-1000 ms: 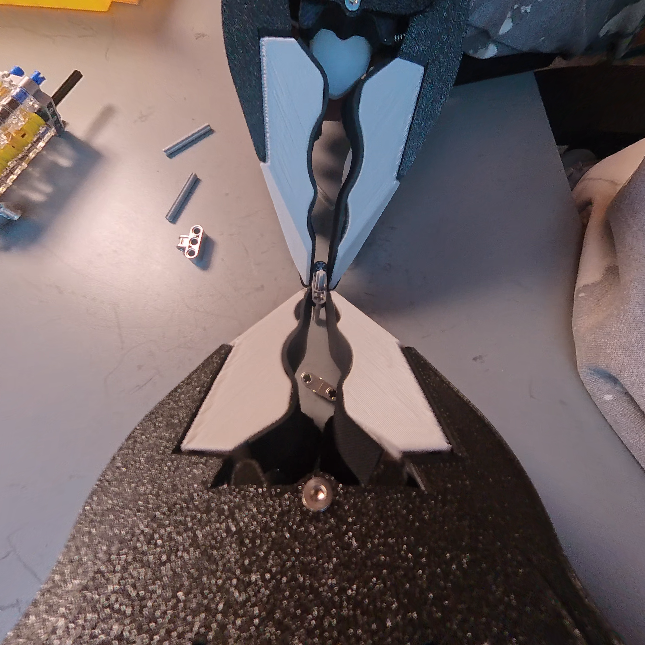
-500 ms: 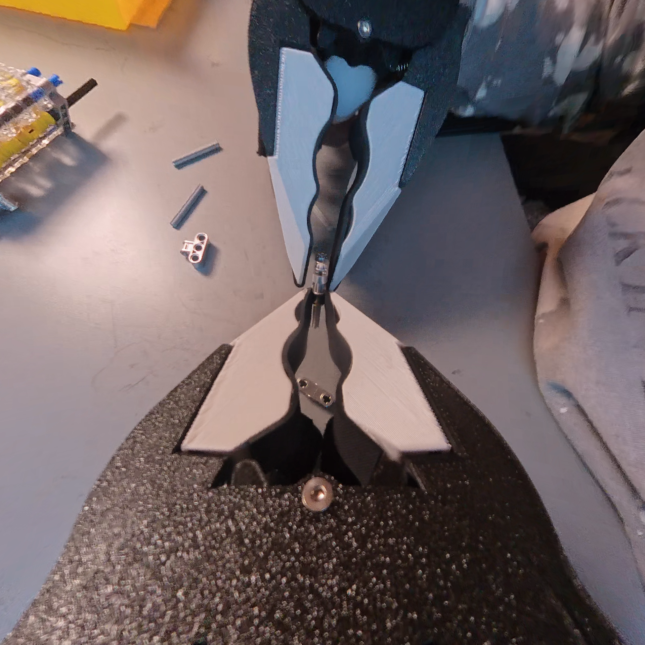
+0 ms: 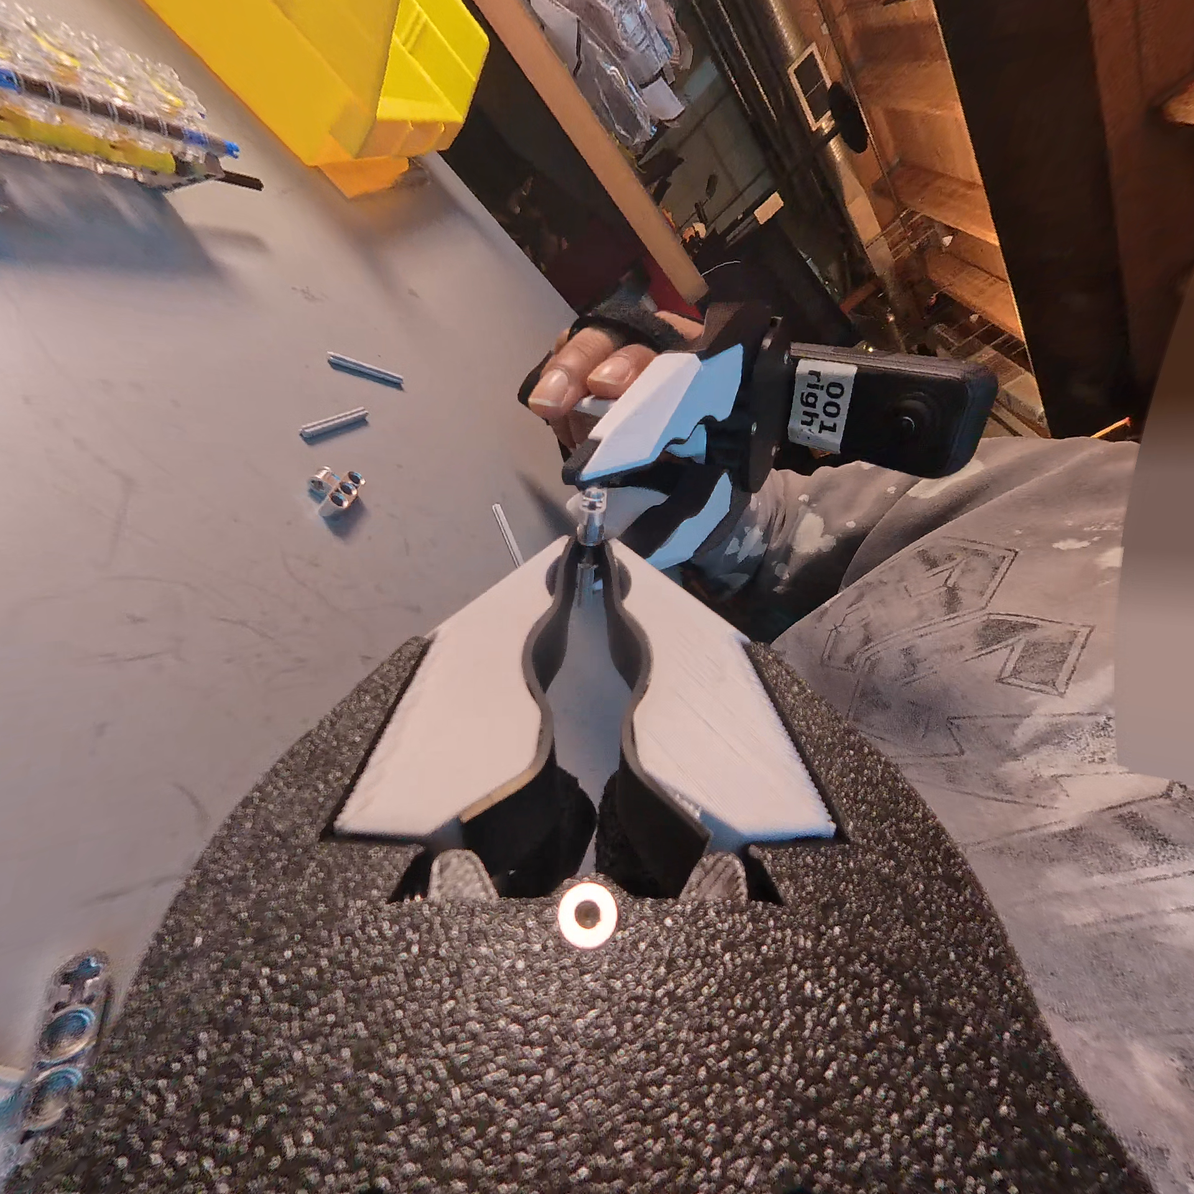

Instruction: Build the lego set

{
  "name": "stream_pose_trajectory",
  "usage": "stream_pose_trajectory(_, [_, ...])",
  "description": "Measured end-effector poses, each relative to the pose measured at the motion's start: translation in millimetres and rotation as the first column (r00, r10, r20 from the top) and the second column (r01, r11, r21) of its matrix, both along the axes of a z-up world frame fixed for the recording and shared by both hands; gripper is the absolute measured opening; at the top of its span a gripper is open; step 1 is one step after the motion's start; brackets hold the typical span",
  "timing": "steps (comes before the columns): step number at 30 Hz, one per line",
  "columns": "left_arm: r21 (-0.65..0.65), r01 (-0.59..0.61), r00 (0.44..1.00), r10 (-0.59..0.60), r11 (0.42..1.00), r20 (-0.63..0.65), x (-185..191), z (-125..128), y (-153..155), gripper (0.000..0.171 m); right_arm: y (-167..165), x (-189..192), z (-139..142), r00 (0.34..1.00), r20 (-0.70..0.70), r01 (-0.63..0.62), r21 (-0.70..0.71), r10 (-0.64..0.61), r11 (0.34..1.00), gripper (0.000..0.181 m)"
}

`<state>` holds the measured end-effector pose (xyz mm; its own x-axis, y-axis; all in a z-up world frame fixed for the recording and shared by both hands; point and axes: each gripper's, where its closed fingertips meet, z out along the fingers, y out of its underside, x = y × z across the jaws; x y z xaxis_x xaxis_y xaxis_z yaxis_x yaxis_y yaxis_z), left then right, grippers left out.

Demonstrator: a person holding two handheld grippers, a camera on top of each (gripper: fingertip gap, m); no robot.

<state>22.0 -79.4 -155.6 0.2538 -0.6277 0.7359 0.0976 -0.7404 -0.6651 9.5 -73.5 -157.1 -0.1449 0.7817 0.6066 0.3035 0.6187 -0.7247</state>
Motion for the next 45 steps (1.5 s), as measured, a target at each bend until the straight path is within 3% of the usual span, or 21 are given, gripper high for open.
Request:
stream_pose_trajectory(2, [-0.026, 0.001, 1.0, 0.0, 1.0, 0.009, 0.5, -1.8, -0.4, 0.005, 1.8, -0.6, -1.3, 1.0, 0.002, 0.016, 0.039, -0.016, 0.999, 0.023])
stream_pose_trajectory(9, [-0.097, 0.009, 0.996, 0.0, 0.995, 0.092, 3.6, 2.8, -1.4, 0.005, -0.3, 2.7, -0.7, 1.0, 0.023, -0.003, -0.056, 0.005, 0.998, 0.014])
stream_pose_trajectory(19, [-0.16, 0.044, 0.983, -0.014, 0.986, 0.181, 2.1, 4.8, -4.4, 0.007, -1.7, 1.9, -1.6, 0.999, 0.03, -0.015, -0.126, 0.019, 0.992, 0.009])
stream_pose_trajectory(22, [-0.145, 0.047, 0.978, -0.016, 0.988, 0.209, -3.2, 10.4, -4.6, 0.013, -0.1, 1.6, -1.1, 1.0, 0.03, -0.005, -0.161, 0.01, 0.987, 0.01])
stream_pose_trajectory(28, [-0.128, -0.017, 0.994, 0.031, 0.992, 0.105, -3.9, -0.4, 2.1, 0.02, 1.4, 1.1, -4.7, 0.999, 0.043, -0.003, -0.15, 0.009, 0.989, 0.01])
stream_pose_trajectory(30, [-0.109, -0.021, 0.995, 0.031, 0.994, 0.093, -0.5, -0.1, 1.7, 0.008, 0.4, -0.5, -7.3, 0.998, 0.058, 0.003, -0.13, 0.005, 0.992, 0.01])
stream_pose_trajectory(33, [-0.059, -0.046, 0.996, 0.05, 0.997, 0.07, -2.2, 2.9, 3.9, 0.006, 3.3, -0.9, -3.7, 0.999, 0.03, 0.018, -0.14, -0.014, 0.99, 0.011])
stream_pose_trajectory(37, [-0.08, -0.044, 0.986, 0.056, 0.996, 0.154, -7.5, 11.5, 5.0, 0.005, 8.5, 3.0, 11.5, 0.999, -0.044, 0.008, -0.201, -0.017, 0.98, 0.029])
stream_pose_trajectory(45, [-0.127, -0.024, 0.968, 0.055, 0.992, 0.245, -10.2, 17.2, 4.8, 0.005, -2.0, 6.5, 12.4, 0.998, -0.046, -0.056, -0.194, 0.048, 0.979, 0.029])
